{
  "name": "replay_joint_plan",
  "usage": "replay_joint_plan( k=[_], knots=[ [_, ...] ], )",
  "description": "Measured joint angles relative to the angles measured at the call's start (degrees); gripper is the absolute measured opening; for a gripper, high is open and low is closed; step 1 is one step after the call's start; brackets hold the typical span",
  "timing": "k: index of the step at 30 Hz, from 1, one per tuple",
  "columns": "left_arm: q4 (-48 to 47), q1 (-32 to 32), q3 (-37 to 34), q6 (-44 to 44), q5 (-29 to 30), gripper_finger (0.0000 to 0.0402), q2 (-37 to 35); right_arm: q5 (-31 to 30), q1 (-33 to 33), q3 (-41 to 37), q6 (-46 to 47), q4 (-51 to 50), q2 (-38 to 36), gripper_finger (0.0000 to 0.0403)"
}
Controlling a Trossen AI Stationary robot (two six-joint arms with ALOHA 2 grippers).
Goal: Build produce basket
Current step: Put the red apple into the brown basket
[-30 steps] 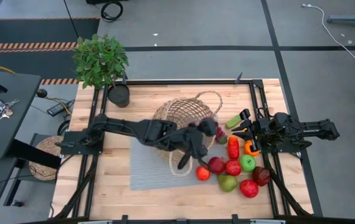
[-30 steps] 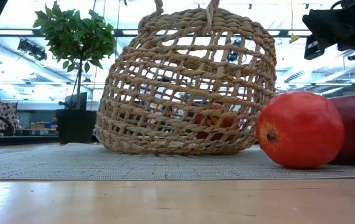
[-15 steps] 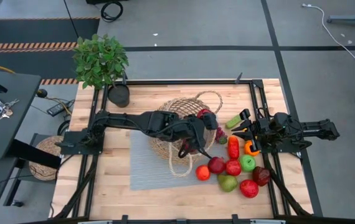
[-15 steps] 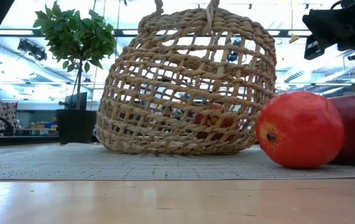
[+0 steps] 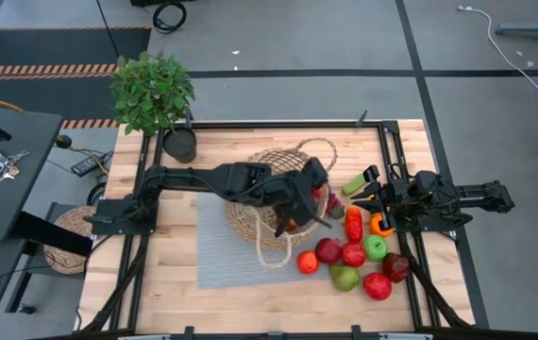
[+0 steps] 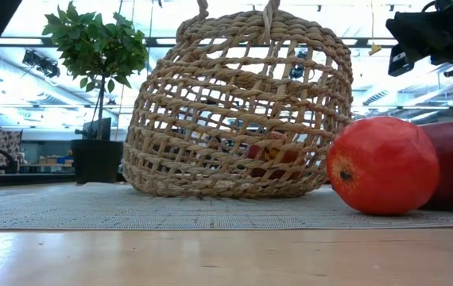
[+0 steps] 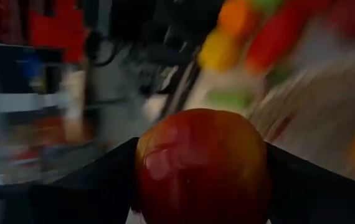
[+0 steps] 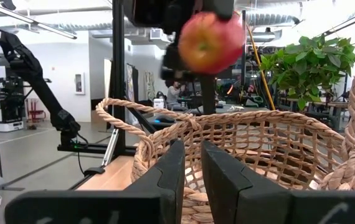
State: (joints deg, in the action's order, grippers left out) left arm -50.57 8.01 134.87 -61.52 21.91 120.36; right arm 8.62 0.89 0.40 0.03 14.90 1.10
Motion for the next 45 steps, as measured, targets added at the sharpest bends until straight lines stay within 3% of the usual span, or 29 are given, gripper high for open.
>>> replay_joint_plan(
  k=[3, 9, 14, 19, 28, 32, 37, 45],
  knots=[
    [-1.71, -1.8, 0.0, 9.82, -9.88, 0.0282, 0.0, 0.0, 0.0, -0.02, -0.01, 0.0, 0.0, 0.0062],
    [-8.75, -7.62, 0.0, 22.08, -22.42, 0.0282, 0.0, 0.0, 0.0, 0.0, 0.0, -0.01, 0.0, 0.0062],
    [-14.64, -14.28, 0.0, 32.35, -38.32, 0.0281, 0.0, 0.0, 0.0, -0.02, 0.0, 0.0, 0.0, 0.0062],
    [-12.79, -19.24, -1.29, 48.95, -46.93, 0.0282, 0.09, 0.0, 0.0, 0.0, -0.01, 0.0, 0.0, 0.0062],
    [-12.25, -22.17, -1.27, 85.79, -47.54, 0.0282, 0.02, 0.0, 0.0, -0.01, -0.01, -0.01, 0.0, 0.0062],
    [-12.35, -21.85, -1.27, 96.43, -47.87, 0.0282, 0.02, 0.0, 0.0, 0.0, 0.0, 0.0, 0.0, 0.0062],
    [-12.35, -21.22, -1.27, 101.36, -47.78, 0.0282, 0.02, 0.0, 0.0, -0.01, 0.0, -0.01, 0.0, 0.0062],
    [-11.92, -20.42, -1.27, 99.86, -47.29, 0.0282, 0.02, 0.0, 0.0, -0.02, 0.0, 0.0, 0.0, 0.0062]
  ],
)
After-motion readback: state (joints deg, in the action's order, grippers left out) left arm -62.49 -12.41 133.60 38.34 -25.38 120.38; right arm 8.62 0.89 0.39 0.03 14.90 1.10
